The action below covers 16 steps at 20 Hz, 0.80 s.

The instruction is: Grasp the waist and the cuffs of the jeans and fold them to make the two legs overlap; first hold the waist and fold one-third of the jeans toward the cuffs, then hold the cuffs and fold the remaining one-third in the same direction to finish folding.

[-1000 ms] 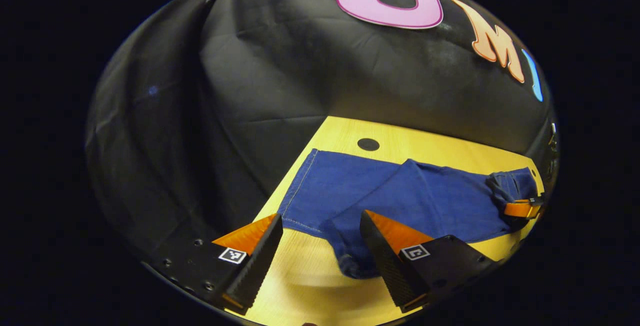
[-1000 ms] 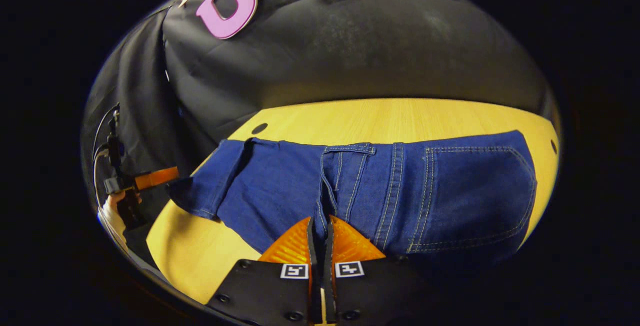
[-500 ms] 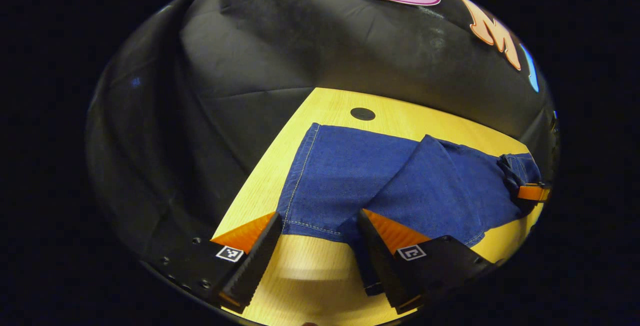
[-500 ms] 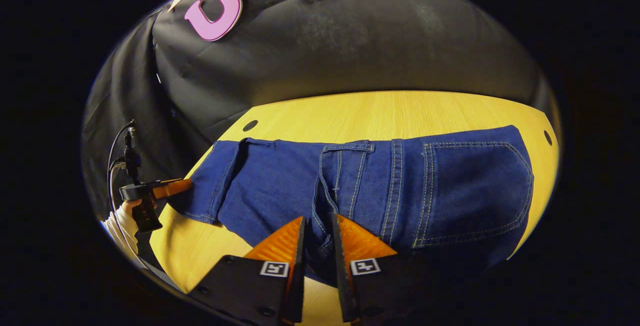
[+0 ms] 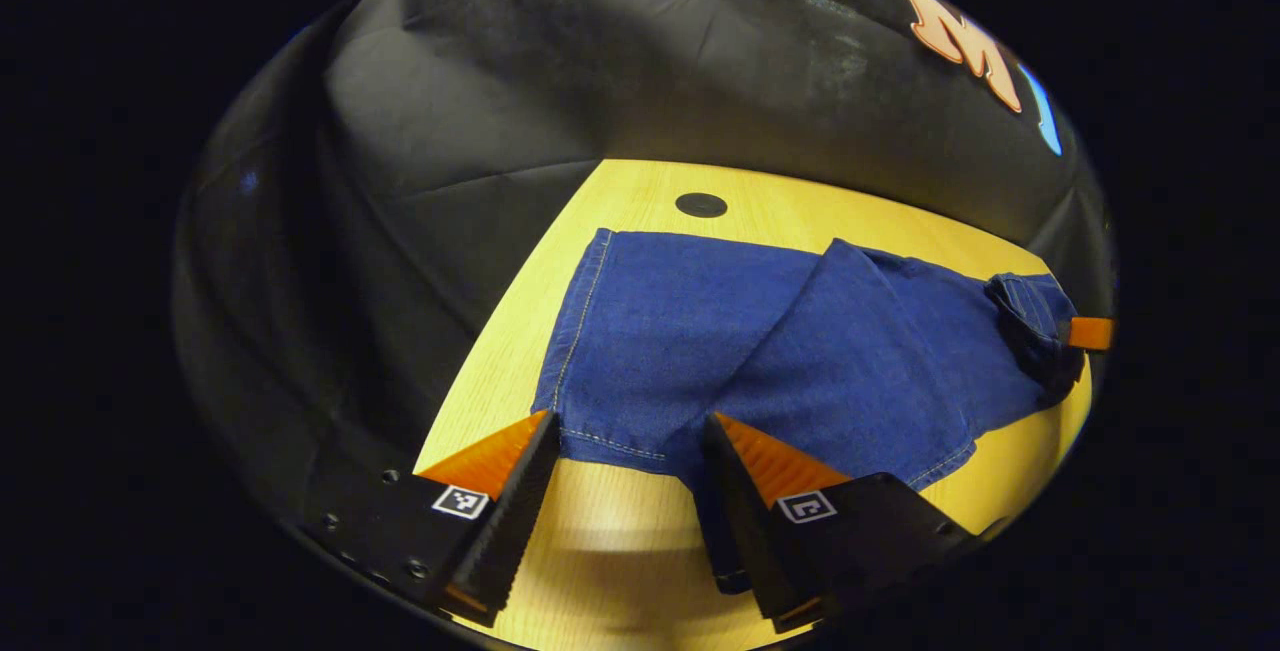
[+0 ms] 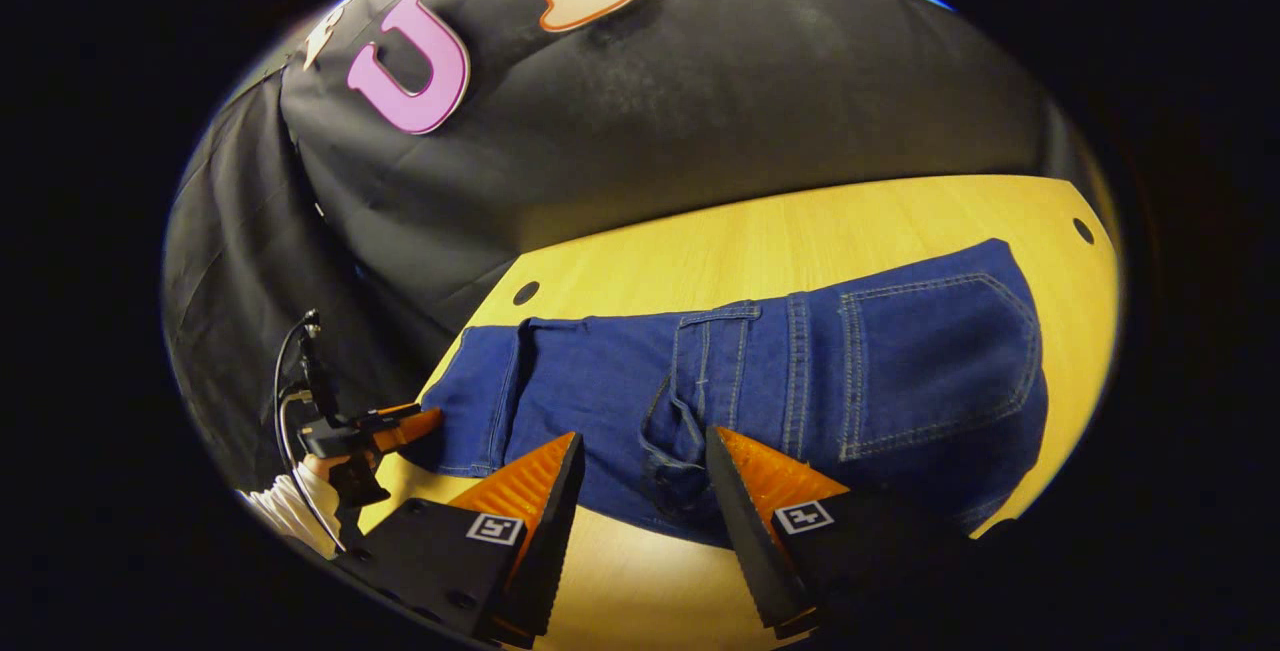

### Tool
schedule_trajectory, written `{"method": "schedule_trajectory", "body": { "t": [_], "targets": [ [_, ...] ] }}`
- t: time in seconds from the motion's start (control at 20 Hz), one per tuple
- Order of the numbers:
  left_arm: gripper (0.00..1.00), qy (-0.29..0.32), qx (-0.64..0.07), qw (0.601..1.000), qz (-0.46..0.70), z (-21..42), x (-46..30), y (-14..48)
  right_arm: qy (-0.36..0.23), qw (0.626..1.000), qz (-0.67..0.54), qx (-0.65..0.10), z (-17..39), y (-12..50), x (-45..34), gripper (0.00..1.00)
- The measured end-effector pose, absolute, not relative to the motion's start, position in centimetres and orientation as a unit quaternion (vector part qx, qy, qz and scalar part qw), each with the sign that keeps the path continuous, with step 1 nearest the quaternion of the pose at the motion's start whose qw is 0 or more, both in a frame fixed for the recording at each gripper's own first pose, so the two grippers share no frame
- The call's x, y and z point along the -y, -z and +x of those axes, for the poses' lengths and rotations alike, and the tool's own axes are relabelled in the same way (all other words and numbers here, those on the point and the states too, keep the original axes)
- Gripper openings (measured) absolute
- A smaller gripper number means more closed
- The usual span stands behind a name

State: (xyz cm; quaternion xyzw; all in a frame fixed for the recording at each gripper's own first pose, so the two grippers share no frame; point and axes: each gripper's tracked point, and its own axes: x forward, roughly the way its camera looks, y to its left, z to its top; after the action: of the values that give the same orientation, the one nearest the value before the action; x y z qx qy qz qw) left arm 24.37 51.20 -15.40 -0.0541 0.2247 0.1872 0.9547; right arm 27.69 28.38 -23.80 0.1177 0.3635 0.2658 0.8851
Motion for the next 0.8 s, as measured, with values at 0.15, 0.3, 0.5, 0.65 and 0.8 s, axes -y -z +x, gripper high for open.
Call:
{"method": "schedule_trajectory", "body": {
  "t": [0.15, 0.3, 0.5, 0.65, 0.8],
  "targets": [
    [0.75, -0.168, -0.230, 0.957, -0.046, 24.5, -50.7, 15.4, -0.246, 0.887, 0.137, -0.365, 27.4, 23.1, -27.0, 0.70],
    [0.41, -0.143, -0.221, 0.964, -0.036, 25.1, -50.2, 15.2, -0.231, 0.893, 0.143, -0.360, 27.5, 22.5, -25.7, 0.70],
    [0.08, -0.165, -0.213, 0.962, -0.036, 25.3, -50.2, 15.1, -0.223, 0.894, 0.159, -0.356, 27.5, 22.0, -25.2, 0.70],
    [0.00, -0.170, -0.206, 0.963, -0.039, 25.3, -50.2, 15.0, -0.216, 0.895, 0.162, -0.354, 26.9, 21.6, -24.4, 0.76],
    [0.00, -0.163, -0.183, 0.966, -0.081, 25.8, -49.8, 14.1, -0.206, 0.897, 0.163, -0.356, 26.1, 21.4, -23.6, 0.76]
  ]
}}
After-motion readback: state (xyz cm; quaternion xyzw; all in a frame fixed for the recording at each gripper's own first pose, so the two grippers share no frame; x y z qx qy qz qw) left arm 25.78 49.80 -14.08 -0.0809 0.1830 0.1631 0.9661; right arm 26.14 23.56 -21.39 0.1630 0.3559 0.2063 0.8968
